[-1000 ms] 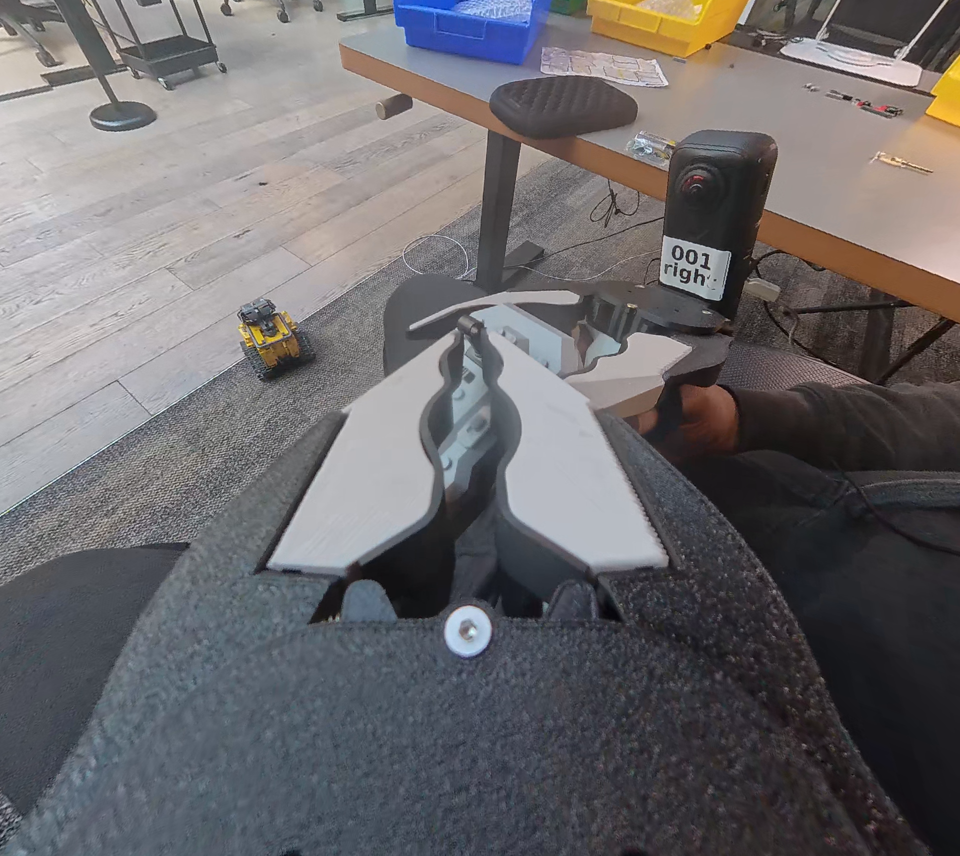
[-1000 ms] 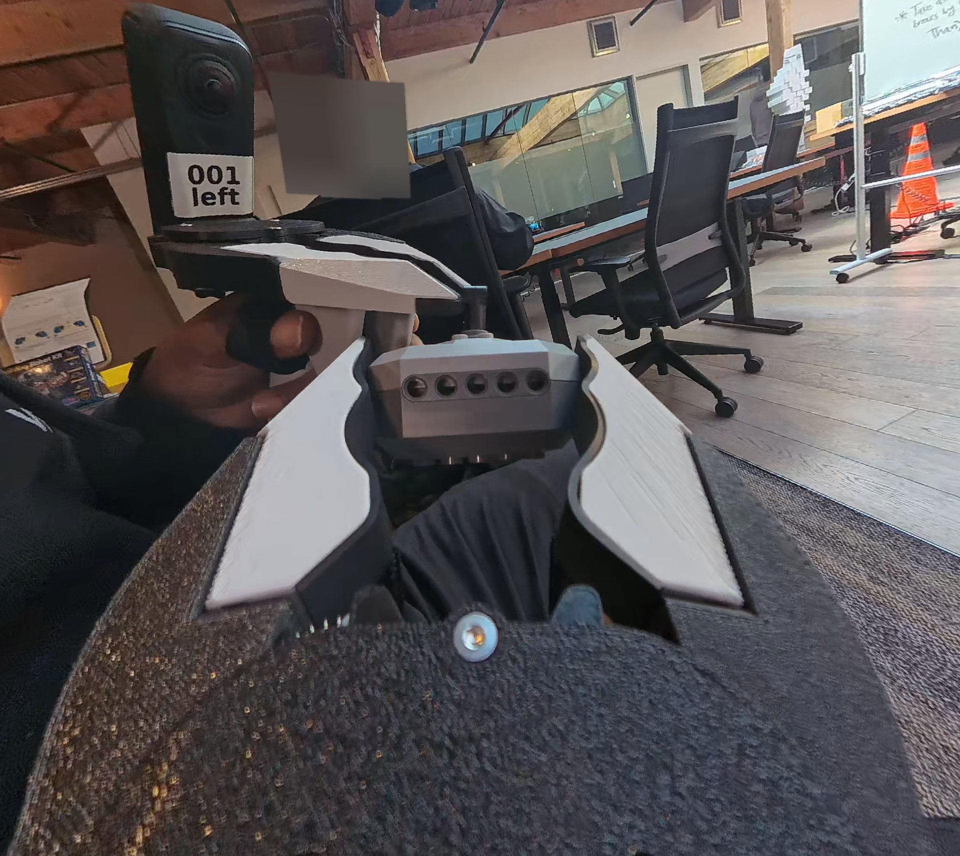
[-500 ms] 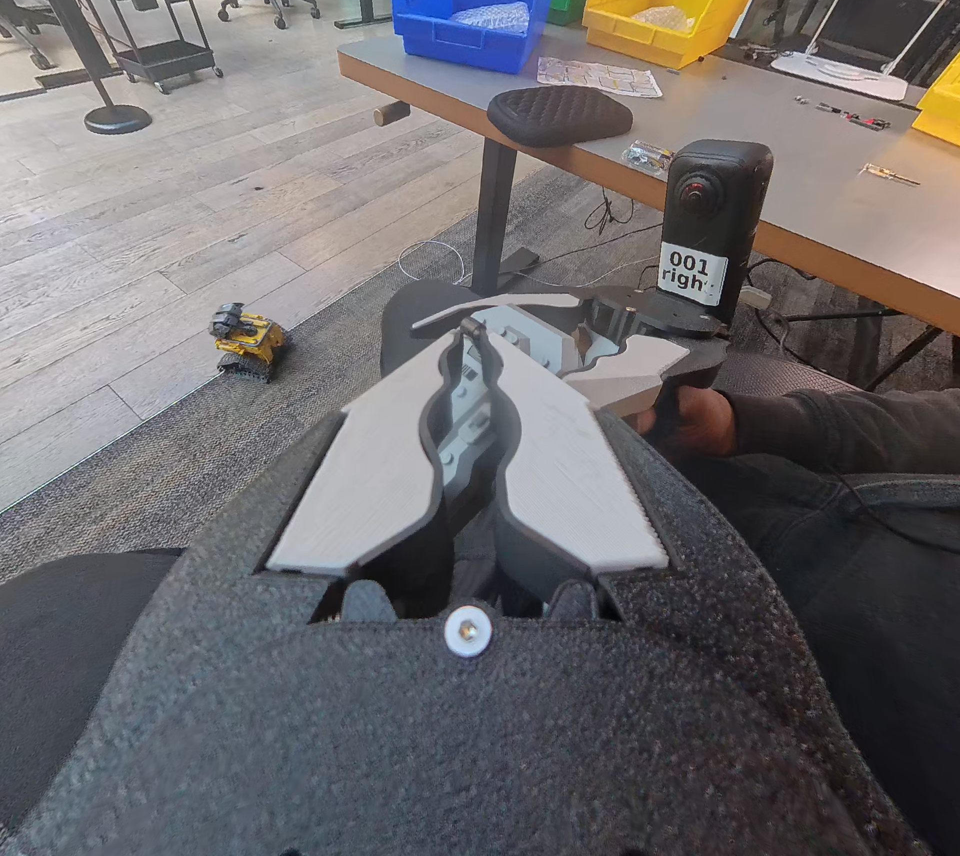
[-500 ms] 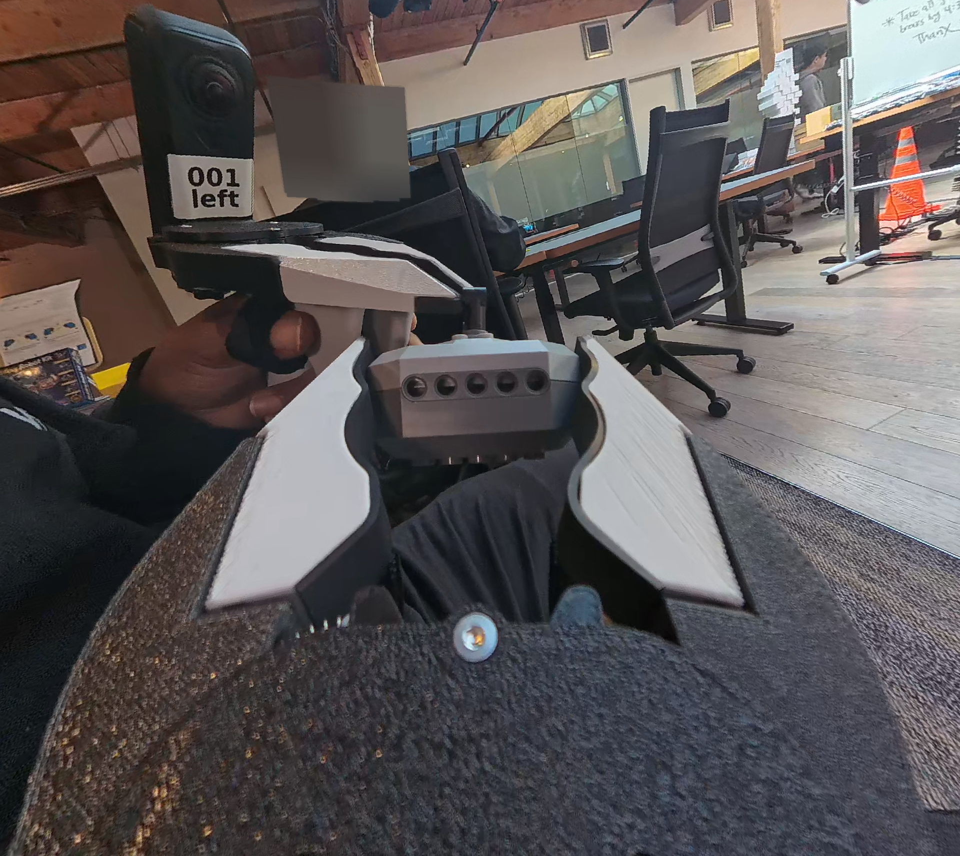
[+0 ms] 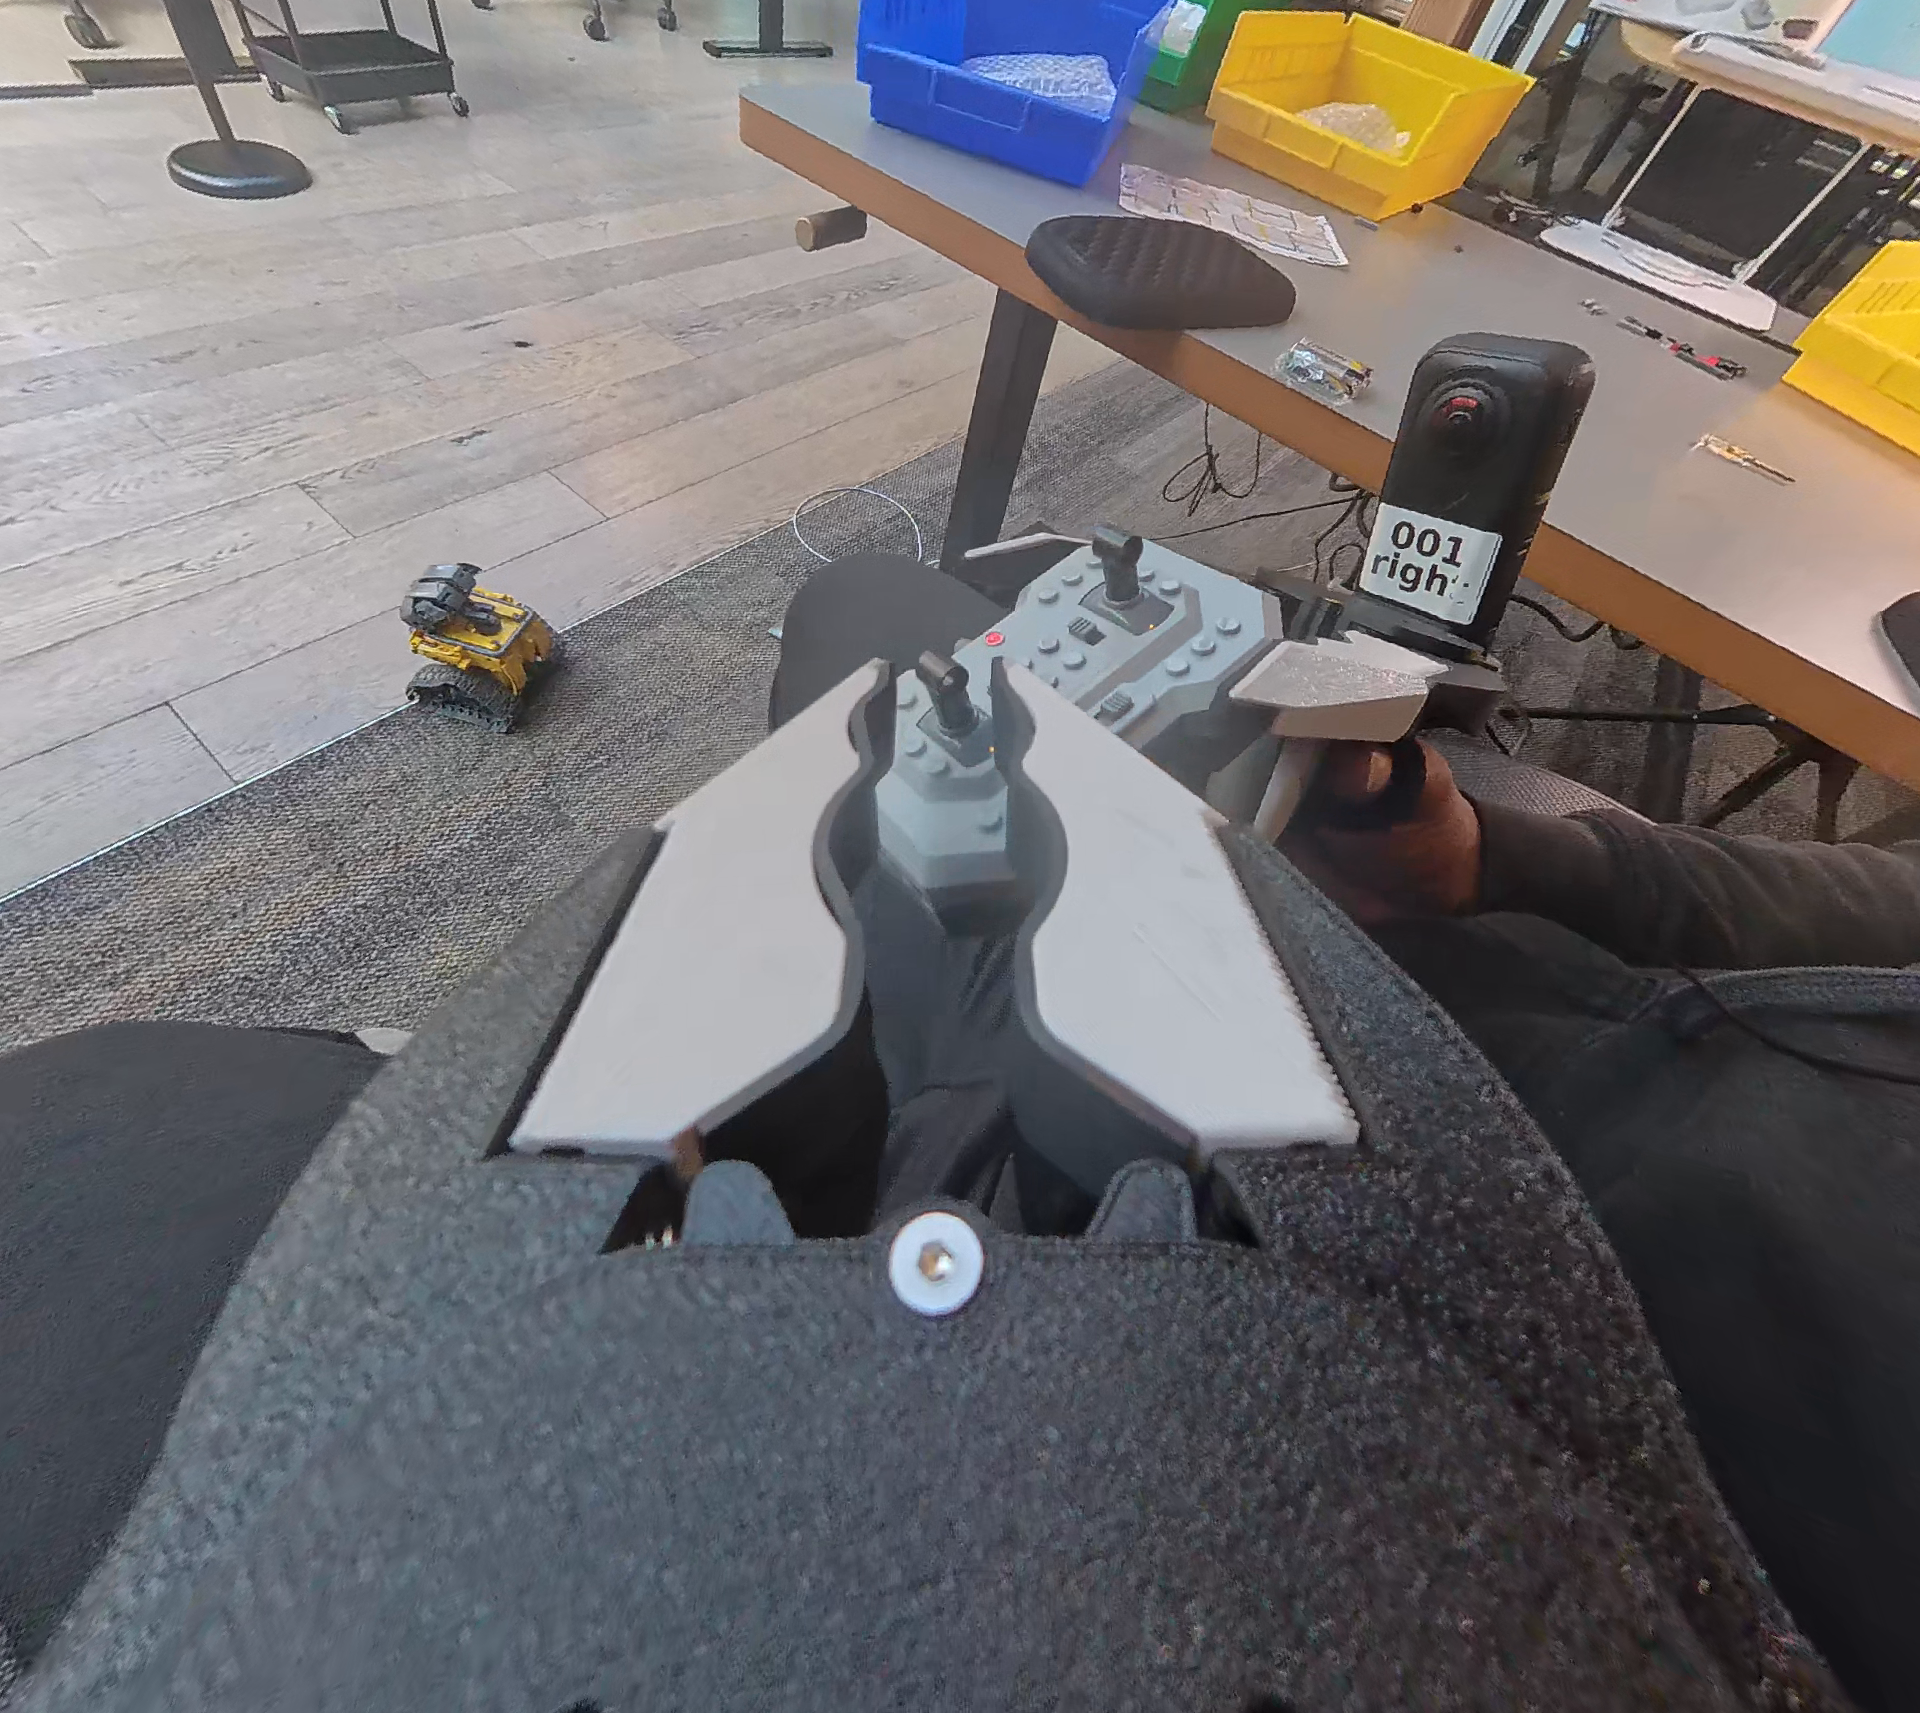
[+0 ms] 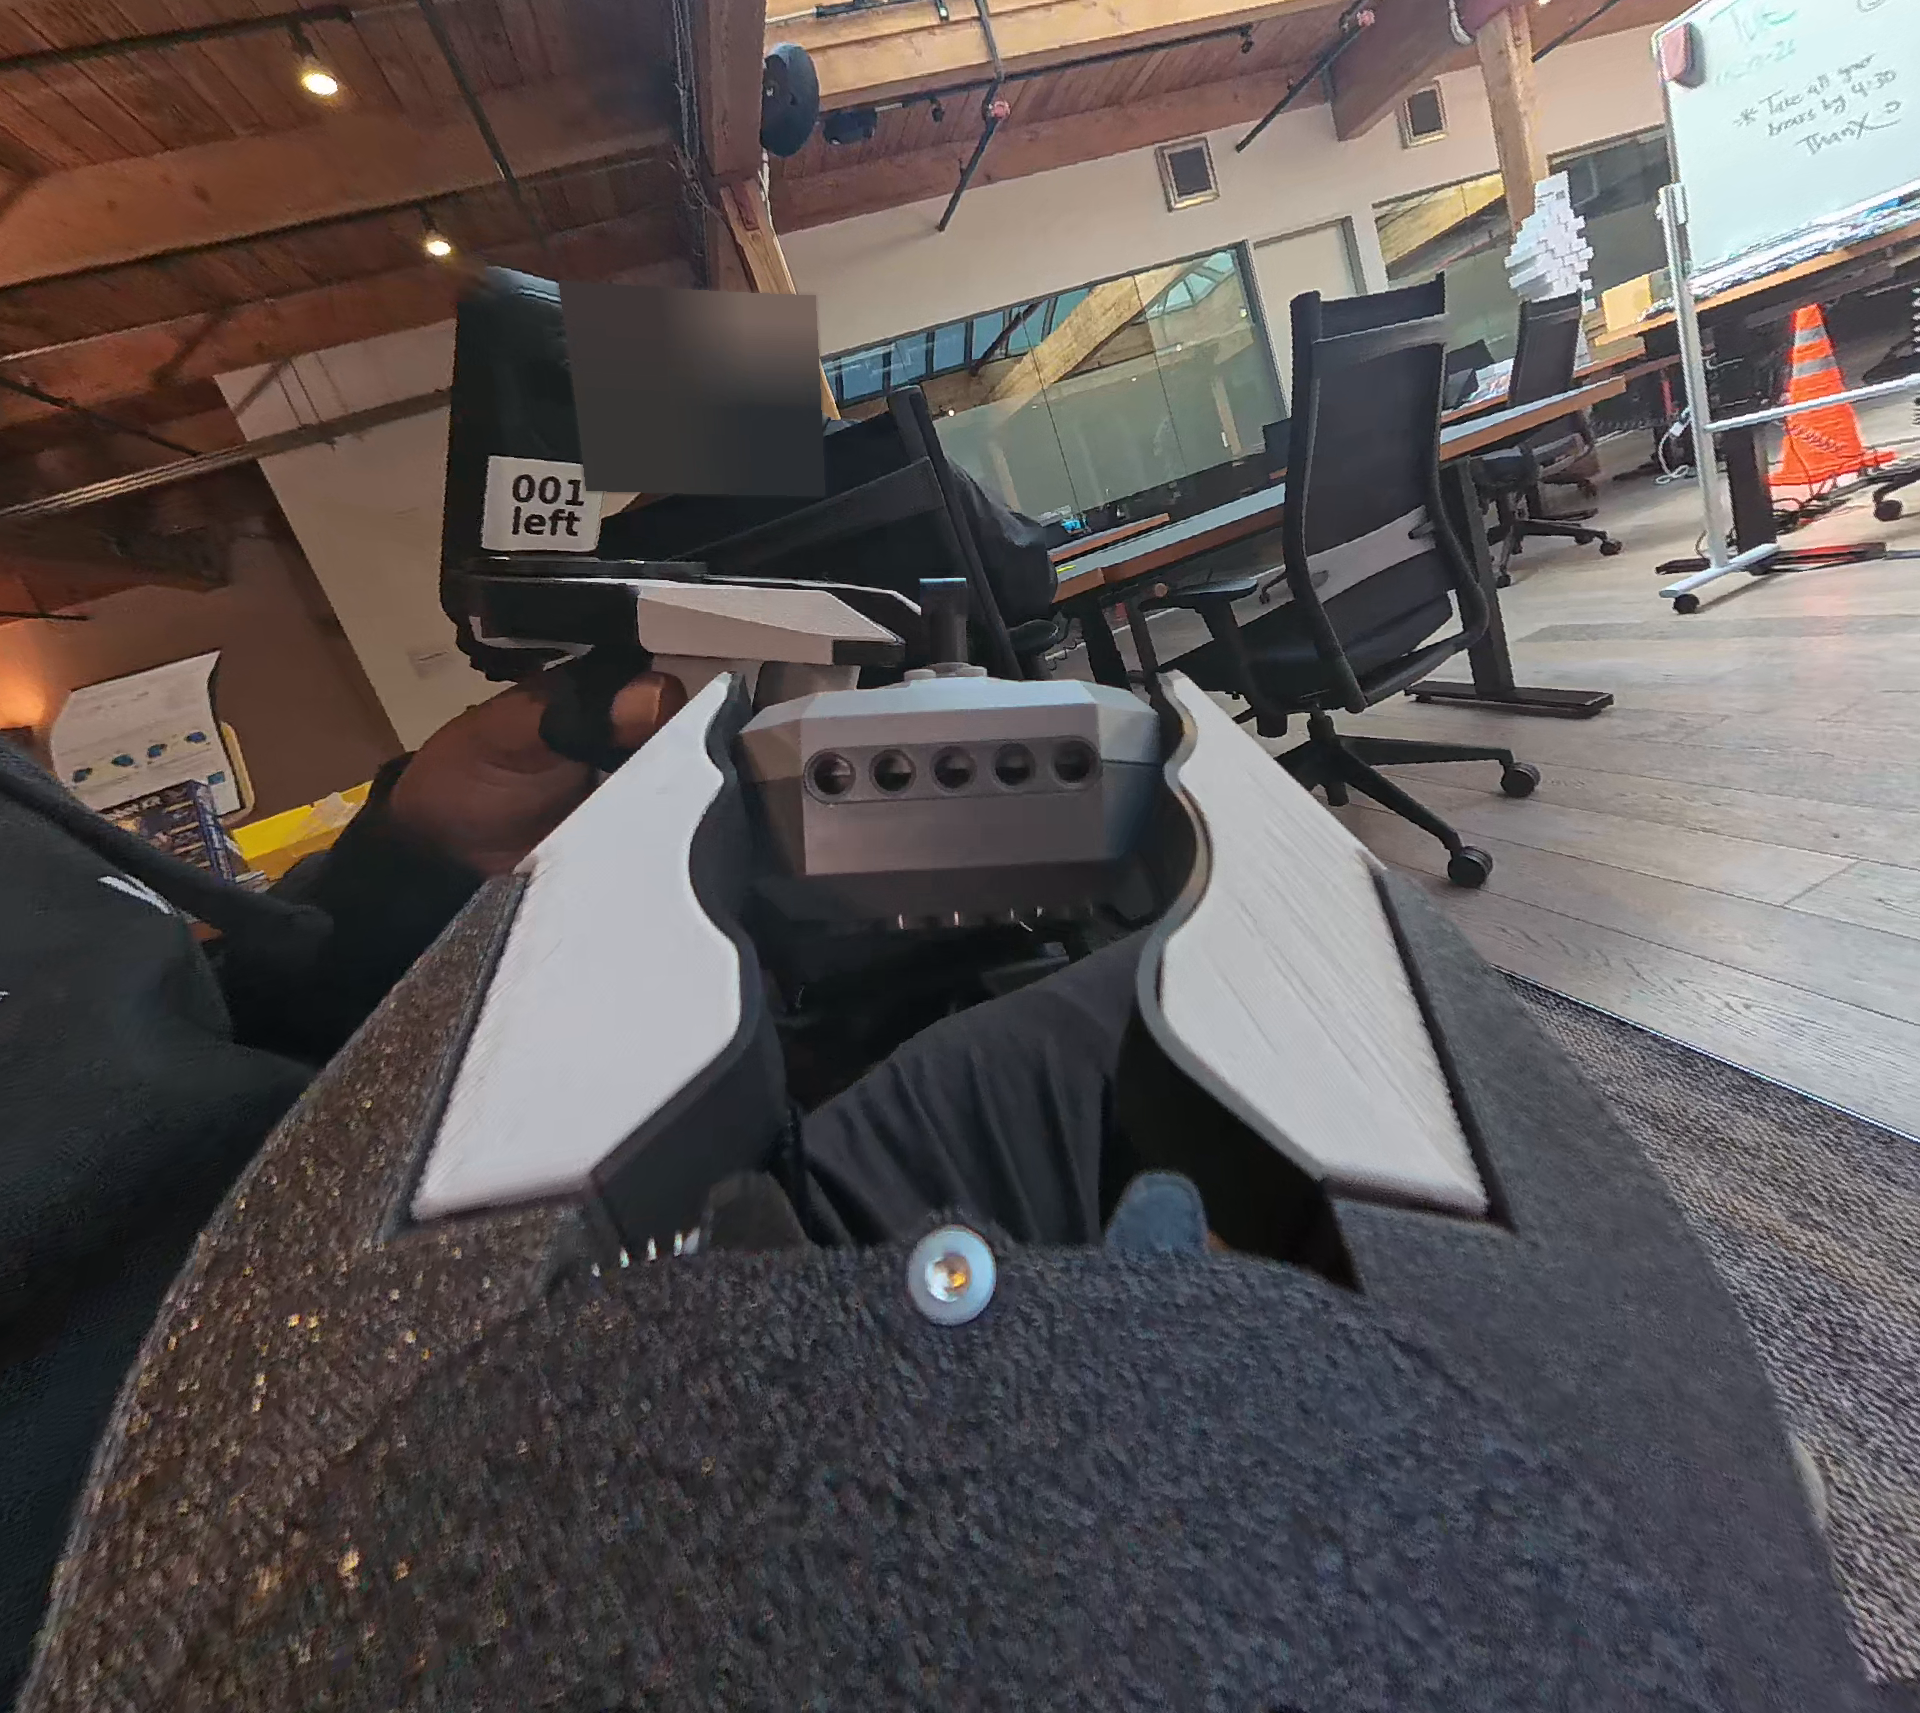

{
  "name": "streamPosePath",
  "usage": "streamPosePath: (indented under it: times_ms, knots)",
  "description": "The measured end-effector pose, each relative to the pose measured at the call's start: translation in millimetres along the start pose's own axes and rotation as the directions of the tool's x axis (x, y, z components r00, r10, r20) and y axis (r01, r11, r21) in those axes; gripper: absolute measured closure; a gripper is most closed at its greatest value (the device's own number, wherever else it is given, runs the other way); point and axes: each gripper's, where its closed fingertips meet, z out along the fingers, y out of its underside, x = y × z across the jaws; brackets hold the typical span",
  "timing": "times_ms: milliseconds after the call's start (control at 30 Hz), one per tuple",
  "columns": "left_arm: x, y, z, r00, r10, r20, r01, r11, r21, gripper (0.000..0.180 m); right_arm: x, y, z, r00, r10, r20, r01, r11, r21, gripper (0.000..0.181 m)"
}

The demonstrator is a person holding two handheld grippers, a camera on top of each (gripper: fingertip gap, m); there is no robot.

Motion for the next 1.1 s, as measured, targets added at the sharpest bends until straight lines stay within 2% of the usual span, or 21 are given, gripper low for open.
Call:
streamPosePath:
  times_ms: [300, 1100]
  knots:
    - [2.9, 1.4, 2.2, 1.0, 0.007, -0.013, -0.007, 1.0, -0.005, 0.172, -2.7, -1.2, -1.0, 1.0, -0.002, 0.012, 0.002, 1.0, 0.005, 0.105]
    - [5.6, 0.0, 3.8, 1.0, 0.007, -0.03, -0.007, 1.0, 0.002, 0.172, -5.2, -3.1, -4.3, 1.0, -0.005, 0.023, 0.005, 1.0, 0.009, 0.105]
